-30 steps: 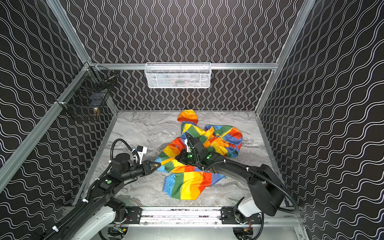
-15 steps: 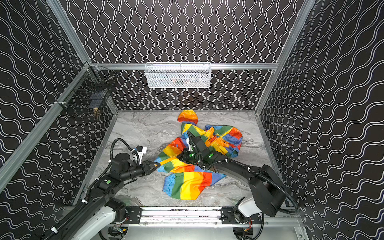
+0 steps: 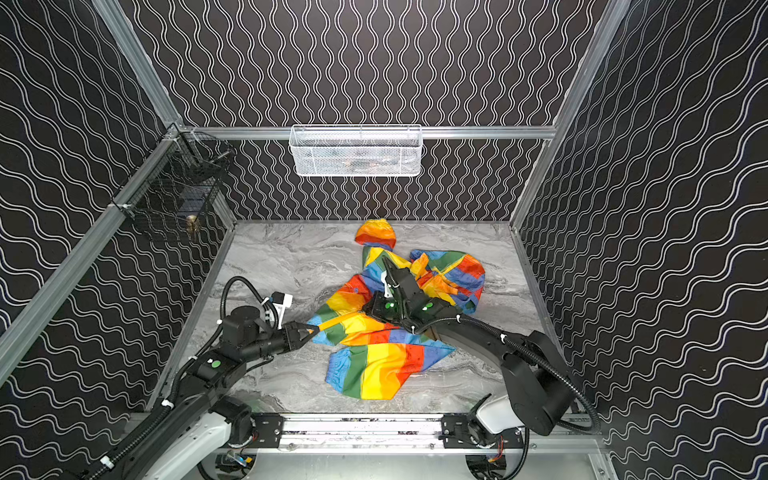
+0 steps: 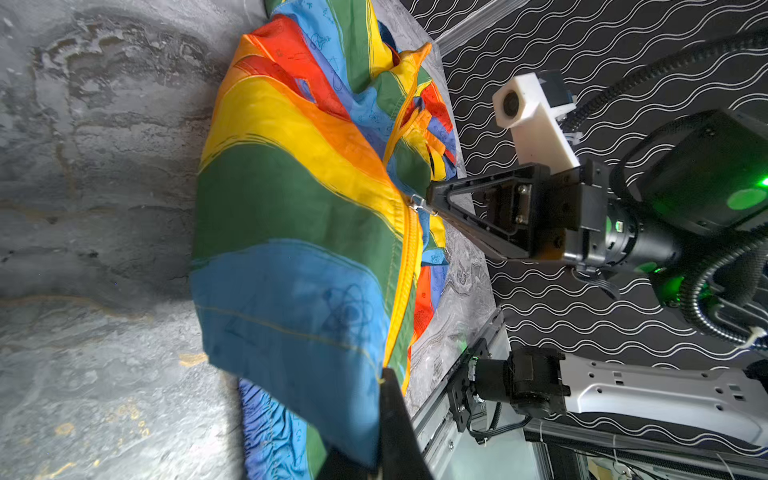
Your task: Zip up the jacket
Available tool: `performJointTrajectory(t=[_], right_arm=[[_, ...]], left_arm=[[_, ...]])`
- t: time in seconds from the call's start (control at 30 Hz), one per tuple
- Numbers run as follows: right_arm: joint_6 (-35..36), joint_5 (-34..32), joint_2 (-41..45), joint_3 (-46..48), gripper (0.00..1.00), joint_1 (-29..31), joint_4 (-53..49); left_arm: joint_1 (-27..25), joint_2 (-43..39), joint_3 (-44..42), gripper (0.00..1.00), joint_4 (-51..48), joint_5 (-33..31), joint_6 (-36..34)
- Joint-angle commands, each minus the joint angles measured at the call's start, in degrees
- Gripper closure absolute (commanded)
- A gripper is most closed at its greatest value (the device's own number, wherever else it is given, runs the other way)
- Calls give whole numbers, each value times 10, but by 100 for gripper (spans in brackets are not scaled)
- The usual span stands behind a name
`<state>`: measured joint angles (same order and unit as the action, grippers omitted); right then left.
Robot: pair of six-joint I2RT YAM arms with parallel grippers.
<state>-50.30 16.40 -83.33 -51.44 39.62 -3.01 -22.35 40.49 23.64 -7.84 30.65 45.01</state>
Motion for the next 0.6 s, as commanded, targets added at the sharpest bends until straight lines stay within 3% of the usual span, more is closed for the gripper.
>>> performJointTrajectory(t=[0.0,0.57], right_arm=[[20,-24,4,-10,100,-12,-29],[71,-19,7,-22,100,-93,-72]], left_arm=[[1,-2,5,100,-8,-6,-11],[1,-2,10,100,-13,-5,-15]])
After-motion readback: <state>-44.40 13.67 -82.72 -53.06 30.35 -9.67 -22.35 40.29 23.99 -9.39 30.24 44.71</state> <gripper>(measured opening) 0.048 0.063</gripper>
